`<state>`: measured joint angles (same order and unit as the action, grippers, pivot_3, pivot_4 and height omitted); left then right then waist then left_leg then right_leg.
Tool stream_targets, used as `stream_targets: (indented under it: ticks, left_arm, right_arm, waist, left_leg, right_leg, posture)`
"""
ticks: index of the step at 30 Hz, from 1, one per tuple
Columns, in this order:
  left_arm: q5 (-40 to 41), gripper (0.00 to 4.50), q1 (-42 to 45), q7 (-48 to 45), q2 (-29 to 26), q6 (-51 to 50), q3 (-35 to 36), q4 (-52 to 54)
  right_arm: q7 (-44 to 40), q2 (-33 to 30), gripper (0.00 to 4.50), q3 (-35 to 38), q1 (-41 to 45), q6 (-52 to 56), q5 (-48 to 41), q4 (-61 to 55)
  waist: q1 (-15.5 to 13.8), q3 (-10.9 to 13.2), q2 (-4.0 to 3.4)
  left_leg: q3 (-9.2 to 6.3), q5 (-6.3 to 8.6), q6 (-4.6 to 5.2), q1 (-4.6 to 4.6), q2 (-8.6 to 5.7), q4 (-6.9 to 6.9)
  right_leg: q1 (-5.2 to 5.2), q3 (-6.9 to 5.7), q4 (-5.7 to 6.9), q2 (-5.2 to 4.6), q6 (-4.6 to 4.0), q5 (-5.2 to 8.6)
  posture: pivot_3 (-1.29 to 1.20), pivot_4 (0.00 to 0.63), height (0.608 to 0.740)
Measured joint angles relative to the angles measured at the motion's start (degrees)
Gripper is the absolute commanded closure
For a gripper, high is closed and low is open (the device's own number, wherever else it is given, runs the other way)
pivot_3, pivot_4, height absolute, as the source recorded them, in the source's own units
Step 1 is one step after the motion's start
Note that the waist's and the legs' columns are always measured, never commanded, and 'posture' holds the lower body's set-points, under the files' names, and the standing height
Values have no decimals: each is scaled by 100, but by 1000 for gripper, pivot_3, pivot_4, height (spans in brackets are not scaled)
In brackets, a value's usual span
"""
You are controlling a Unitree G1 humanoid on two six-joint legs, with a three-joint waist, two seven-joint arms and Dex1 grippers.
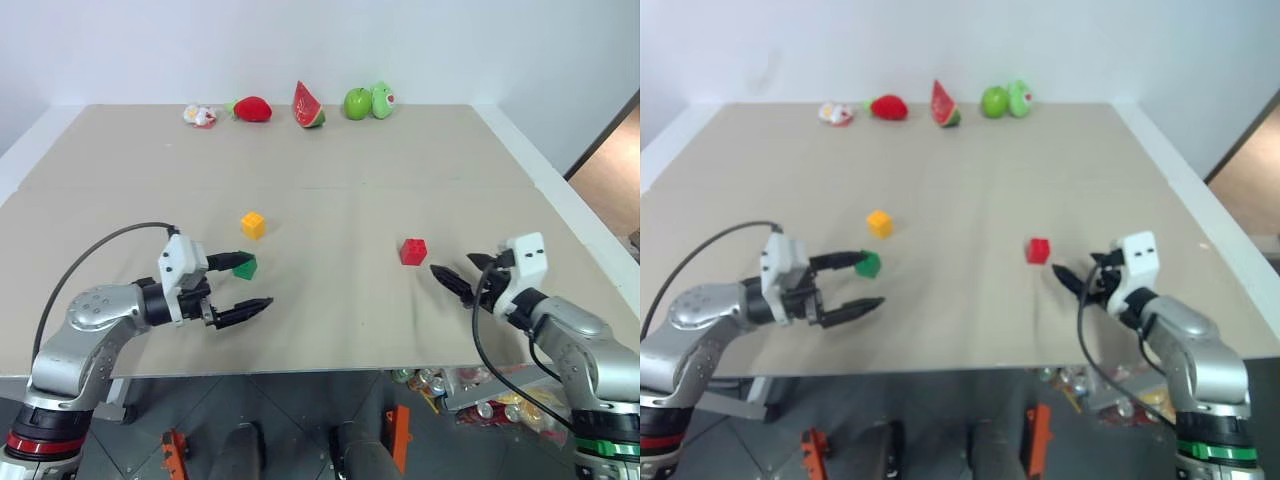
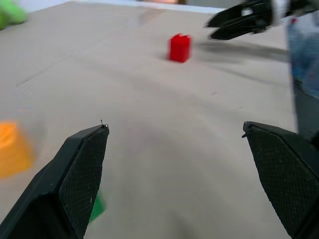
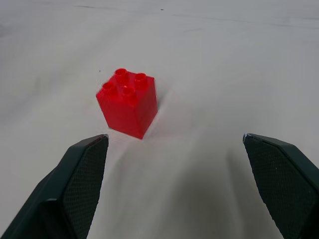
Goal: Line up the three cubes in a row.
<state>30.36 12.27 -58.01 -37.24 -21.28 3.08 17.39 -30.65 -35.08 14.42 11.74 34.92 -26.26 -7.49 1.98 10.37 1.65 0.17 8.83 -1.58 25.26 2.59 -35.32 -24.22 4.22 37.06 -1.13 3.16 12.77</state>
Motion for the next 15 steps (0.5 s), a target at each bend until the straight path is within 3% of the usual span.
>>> stream_targets:
  ticks: [15]
  left_arm:
    - [-365, 31, 458, 28, 524, 245, -788, -120]
  right_arm:
    - [725, 714, 0, -702, 491, 257, 405, -37]
  waist:
    - [9, 0, 0]
  left_leg:
    - [-7, -1, 1, 2, 2, -7]
  right_leg:
    - [3, 4, 6, 10, 6, -3]
  posture:
    - [0, 150, 740]
